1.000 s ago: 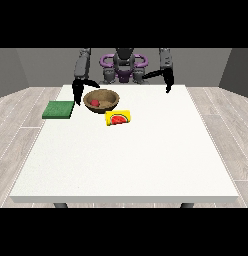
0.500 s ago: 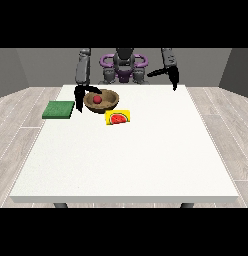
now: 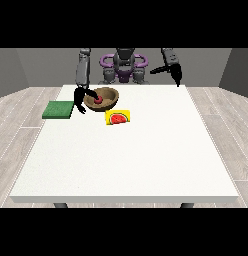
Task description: Pick the cup and pour the ball into the bowl, then pick the bowl and place it on the pad
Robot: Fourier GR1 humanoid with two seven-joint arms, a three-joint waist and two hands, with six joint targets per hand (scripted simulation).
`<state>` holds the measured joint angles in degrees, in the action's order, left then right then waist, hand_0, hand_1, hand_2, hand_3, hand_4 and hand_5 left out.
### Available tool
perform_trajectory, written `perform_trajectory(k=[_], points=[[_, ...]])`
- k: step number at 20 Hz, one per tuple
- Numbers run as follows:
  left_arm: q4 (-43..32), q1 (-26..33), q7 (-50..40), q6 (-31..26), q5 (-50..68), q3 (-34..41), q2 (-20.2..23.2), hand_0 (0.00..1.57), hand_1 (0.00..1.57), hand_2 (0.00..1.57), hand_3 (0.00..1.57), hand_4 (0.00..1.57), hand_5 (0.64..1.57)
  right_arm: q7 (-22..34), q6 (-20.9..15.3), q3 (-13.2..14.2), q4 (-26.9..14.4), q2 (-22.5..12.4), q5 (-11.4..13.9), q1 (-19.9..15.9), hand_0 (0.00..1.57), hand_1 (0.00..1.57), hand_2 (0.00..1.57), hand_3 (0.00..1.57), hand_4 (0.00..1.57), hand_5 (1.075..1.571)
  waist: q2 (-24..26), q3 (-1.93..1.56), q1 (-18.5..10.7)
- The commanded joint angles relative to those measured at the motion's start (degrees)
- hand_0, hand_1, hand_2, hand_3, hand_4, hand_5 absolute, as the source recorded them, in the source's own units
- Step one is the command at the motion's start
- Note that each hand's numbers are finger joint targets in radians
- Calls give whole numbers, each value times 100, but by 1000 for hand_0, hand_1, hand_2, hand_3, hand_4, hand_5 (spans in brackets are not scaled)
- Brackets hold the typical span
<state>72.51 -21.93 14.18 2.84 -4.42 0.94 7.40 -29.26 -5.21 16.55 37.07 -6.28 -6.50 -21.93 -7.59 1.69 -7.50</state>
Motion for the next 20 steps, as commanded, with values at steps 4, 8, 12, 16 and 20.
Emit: perform_trajectory(k=[4,8,12,16,20], points=[[88,-111,-42,-22,-62,-165,-109,0,0,0,0,655,1531,638,-1770,-722,-451,-219,1380,530,1571,1571,1571,1562,938,1558,-203,-140,-357],[-218,-58,8,-137,79,41,10,0,0,0,0,898,1466,1711,-2152,-870,-172,-235,1553,182,1571,1571,1571,1256,898,1566,151,-137,-227],[-745,395,127,-238,284,425,220,0,0,0,0,973,1423,3038,-1897,-1242,214,-316,1751,-42,1571,1571,1571,945,844,1563,1006,-144,332],[-1165,843,53,-134,305,648,311,0,0,0,0,998,1411,4272,-1282,-1546,708,-572,1859,-481,1571,1571,1571,889,806,1565,1777,-152,904],[-1286,797,-30,-109,371,911,567,0,0,0,0,1003,1407,4953,-941,-1565,1184,-621,1749,-606,1571,1571,1571,744,808,1567,1865,-163,1252]])
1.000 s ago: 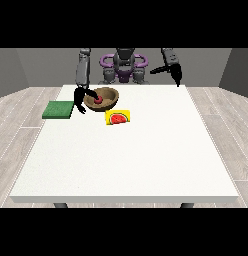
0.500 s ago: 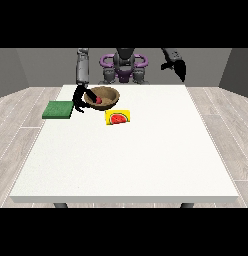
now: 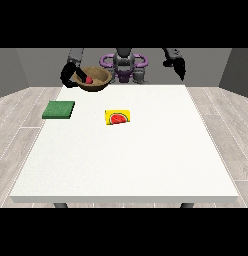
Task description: Pick the cup and pour the ball into the bowl, then pick the bowl and place it on the pad
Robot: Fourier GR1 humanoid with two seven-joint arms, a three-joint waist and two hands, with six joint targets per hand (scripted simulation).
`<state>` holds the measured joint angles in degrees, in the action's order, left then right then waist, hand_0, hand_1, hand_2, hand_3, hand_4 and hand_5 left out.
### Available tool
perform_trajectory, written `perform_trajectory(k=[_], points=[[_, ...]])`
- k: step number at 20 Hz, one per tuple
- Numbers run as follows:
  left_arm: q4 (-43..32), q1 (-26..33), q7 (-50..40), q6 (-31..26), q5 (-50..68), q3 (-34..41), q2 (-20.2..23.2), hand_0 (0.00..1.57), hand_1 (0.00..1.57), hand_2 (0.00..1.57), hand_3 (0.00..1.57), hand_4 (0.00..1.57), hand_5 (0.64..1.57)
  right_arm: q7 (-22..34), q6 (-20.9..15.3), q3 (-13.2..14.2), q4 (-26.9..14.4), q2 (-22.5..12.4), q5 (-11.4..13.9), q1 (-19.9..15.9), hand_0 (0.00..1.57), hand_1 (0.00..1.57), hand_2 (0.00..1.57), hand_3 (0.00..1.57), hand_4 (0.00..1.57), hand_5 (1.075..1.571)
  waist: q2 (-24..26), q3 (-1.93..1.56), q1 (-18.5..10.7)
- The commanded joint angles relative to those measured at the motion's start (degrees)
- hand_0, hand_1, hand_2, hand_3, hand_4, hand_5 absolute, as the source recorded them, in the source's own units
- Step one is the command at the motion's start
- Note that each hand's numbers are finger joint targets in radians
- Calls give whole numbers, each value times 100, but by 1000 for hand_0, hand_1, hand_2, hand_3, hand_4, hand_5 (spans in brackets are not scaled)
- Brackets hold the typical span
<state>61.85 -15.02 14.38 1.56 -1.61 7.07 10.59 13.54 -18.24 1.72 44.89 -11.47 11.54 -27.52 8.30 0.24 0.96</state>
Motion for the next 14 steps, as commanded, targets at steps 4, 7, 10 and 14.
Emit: perform_trajectory(k=[4,7,10,14], points=[[126,-86,187,186,7,148,-20,0,0,0,0,1003,1418,514,604,370,660,-590,-305,-105,1571,1571,1571,771,794,1570,-417,-22,96],[425,-106,170,-198,102,33,60,0,0,0,0,1029,1430,384,571,838,395,-1012,-455,-311,1571,1571,1571,771,794,1570,-757,-24,-286],[220,-424,335,-291,323,366,257,0,0,0,0,1155,1463,-16,993,932,436,-1333,-570,-324,1571,1571,1571,677,788,1570,-1127,-23,-92],[639,-683,-138,-1190,1131,1024,1192,0,0,0,0,1311,1525,-764,1108,1425,-26,-1795,-788,95,1571,1571,1571,0,911,1571,-1287,-30,-526]])
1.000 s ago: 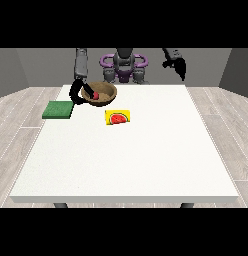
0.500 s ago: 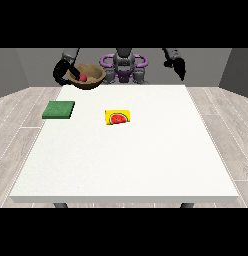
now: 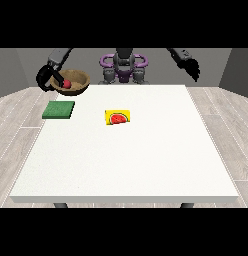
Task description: Pick the cup and pour the ball into the bowl, then pick the bowl and place it on the pad
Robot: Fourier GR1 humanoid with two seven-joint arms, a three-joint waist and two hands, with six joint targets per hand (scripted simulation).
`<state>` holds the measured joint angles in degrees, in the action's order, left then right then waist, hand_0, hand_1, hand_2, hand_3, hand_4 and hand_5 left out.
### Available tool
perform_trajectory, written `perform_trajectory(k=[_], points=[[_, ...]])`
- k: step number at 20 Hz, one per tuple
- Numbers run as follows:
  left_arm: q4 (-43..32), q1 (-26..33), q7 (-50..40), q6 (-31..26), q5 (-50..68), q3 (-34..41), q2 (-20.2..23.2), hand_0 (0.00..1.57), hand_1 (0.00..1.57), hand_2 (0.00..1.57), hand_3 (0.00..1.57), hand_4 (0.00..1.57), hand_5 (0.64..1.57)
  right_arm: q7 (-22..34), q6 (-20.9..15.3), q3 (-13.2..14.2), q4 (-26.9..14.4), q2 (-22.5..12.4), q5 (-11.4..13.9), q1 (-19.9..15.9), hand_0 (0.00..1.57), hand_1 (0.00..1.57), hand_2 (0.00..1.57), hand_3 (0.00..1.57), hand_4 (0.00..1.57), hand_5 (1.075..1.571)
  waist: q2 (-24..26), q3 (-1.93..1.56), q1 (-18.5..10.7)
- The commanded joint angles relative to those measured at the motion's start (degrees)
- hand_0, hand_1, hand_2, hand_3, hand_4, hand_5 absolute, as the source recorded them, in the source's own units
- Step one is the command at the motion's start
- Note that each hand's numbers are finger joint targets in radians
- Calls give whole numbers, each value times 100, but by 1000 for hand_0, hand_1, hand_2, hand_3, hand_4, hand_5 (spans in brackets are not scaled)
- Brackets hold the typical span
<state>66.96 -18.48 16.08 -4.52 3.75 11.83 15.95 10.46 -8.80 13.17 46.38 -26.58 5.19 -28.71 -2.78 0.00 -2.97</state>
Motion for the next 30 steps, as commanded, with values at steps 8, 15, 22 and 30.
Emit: perform_trajectory(k=[8,15,22,30], points=[[-660,-243,520,-1711,1374,1675,1972,0,0,0,0,1266,1571,-1309,75,794,-377,-557,-406,143,1571,1571,1571,0,796,1566,-990,-3,-376],[-1449,-187,968,-1860,1260,1835,2230,0,0,0,0,1185,1559,-689,-199,879,-464,-529,-476,-138,1571,1571,1571,252,544,1561,-940,3,-143],[-1158,-441,735,-2049,1648,2046,2558,0,0,0,0,1174,1549,-1513,150,1224,-1336,-1020,-611,-324,420,420,562,917,0,1518,-1549,-6,-282],[165,-262,-262,-1362,1256,845,1242,0,0,0,0,902,1559,-747,302,842,-1674,-1102,-308,-530,0,0,0,0,0,1359,-175,-17,-393]])
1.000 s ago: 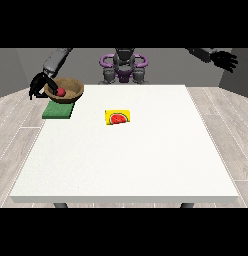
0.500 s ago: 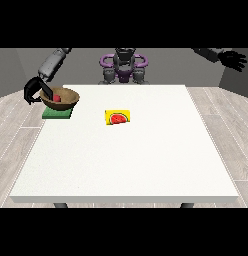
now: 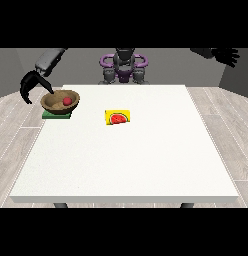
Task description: Pick the cup and pour the ball into the bowl, then pick the bowl and place it on the pad
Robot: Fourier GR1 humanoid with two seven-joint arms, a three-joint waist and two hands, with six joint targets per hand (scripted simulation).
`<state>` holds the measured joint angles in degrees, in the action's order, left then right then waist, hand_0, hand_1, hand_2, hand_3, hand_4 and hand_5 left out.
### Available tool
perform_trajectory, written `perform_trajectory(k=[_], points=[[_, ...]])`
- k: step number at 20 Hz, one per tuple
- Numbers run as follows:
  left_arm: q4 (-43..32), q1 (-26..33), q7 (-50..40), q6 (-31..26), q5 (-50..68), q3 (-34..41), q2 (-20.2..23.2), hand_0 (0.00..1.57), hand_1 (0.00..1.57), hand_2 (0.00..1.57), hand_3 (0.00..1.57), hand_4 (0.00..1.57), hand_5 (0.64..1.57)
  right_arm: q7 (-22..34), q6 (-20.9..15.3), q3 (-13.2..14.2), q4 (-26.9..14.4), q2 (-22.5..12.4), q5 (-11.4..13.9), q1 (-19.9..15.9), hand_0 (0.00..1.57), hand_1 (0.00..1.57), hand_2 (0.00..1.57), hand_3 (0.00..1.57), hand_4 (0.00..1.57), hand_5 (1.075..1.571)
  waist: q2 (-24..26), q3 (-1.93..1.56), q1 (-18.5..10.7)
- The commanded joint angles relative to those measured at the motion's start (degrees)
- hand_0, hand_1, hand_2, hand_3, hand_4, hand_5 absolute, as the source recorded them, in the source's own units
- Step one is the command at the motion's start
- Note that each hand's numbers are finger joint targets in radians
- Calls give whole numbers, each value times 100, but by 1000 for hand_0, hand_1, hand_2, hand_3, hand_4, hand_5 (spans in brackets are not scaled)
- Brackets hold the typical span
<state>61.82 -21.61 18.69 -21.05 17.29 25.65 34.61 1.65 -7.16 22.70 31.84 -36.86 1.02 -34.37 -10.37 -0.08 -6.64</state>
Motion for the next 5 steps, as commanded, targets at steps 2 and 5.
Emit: perform_trajectory(k=[2,5], points=[[488,-75,-981,504,-210,-689,-654,0,0,0,0,902,1559,773,282,-353,-1,-79,207,-306,0,0,0,0,0,1356,1044,5,59],[109,532,-639,566,-495,-789,-923,0,0,0,0,902,1559,701,624,-432,482,422,-42,-410,0,0,0,0,476,1434,1806,21,379]])
